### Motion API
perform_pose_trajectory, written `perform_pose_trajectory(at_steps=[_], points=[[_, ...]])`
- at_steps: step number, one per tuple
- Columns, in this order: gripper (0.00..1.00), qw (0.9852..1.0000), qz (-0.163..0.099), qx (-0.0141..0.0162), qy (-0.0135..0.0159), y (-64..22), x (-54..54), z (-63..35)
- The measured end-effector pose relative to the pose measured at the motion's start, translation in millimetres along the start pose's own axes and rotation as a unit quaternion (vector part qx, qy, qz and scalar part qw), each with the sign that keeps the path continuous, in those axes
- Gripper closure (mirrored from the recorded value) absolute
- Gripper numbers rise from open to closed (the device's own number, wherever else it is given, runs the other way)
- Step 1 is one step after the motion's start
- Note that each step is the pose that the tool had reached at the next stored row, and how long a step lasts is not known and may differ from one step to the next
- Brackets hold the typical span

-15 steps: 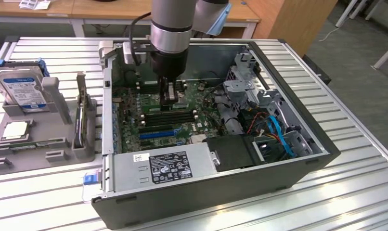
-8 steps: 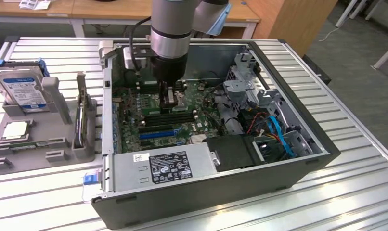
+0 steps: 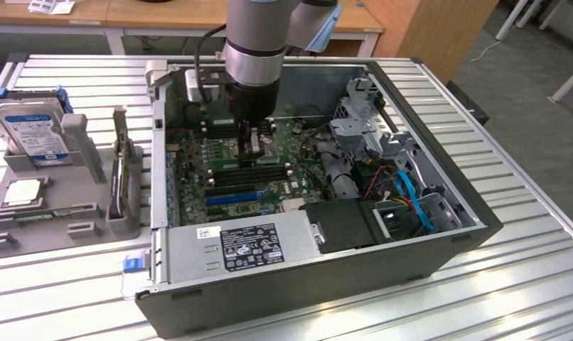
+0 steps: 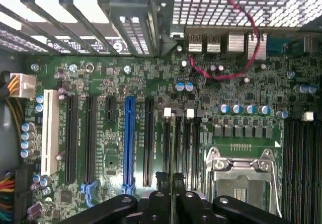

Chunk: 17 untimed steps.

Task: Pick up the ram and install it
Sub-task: 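Insert the ram into the slot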

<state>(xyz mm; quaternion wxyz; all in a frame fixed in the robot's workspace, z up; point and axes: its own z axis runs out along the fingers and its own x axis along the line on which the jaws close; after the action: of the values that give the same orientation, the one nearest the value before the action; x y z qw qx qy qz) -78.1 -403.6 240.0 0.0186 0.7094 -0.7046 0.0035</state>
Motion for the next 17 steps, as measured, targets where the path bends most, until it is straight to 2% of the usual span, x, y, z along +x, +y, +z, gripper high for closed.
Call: perform_pose_trajectory(at_steps=[3, 9, 17], points=[[0.86, 1.0, 0.0, 0.0, 0.0, -3.2, 0.1, -0.1], [0.86, 1.0, 0.0, 0.0, 0.0, -3.5, 0.0, 0.3], [0.86, 1.0, 0.0, 0.0, -0.0001, -3.6, 0.1, 7.7]])
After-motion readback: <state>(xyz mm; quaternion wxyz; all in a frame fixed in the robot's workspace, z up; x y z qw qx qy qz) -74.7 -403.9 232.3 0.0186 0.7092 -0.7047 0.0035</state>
